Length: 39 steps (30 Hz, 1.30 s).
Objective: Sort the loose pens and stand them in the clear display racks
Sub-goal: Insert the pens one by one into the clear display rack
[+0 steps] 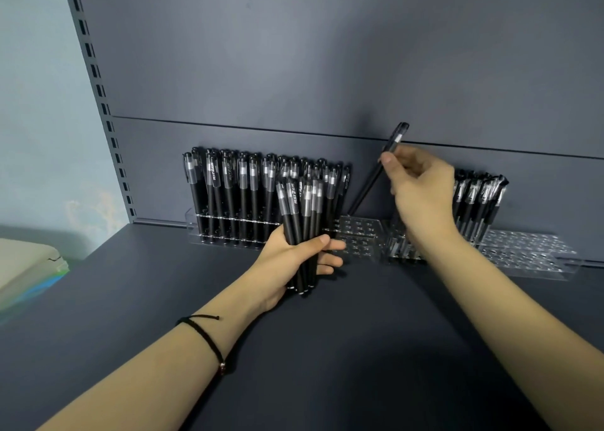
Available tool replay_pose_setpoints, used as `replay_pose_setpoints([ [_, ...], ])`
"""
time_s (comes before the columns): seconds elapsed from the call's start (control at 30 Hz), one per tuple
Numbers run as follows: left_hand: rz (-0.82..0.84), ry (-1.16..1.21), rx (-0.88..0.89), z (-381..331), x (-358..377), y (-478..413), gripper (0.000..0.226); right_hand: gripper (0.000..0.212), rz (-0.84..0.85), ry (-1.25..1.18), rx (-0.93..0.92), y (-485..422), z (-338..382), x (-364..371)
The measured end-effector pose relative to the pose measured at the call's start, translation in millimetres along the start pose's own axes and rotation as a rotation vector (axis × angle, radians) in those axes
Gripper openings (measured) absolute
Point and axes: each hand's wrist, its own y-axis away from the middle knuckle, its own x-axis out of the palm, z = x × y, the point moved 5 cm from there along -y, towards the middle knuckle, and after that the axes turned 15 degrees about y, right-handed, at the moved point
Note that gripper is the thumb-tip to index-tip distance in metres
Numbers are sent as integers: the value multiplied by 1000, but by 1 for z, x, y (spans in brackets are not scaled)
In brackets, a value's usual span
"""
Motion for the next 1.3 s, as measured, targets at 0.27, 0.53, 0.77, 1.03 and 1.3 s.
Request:
replay_pose_setpoints([
  [0.27,-42,63,21,-1,-2,1,20,13,62,38,-27,11,-9,15],
  [0.53,-79,150,50,-4,-2,2,22,21,275,329,-105,20,-18,42],
  [0.77,-122,203,56,-5,-4,2,17,21,177,191,-82,23,-5,29],
  [1.03,-85,160,67,-7,-2,4,19,9,488,122,-77,40,6,48],
  [1.3,-162,81,41,-5,-4,3,21,6,139,-238,59,18,2,17],
])
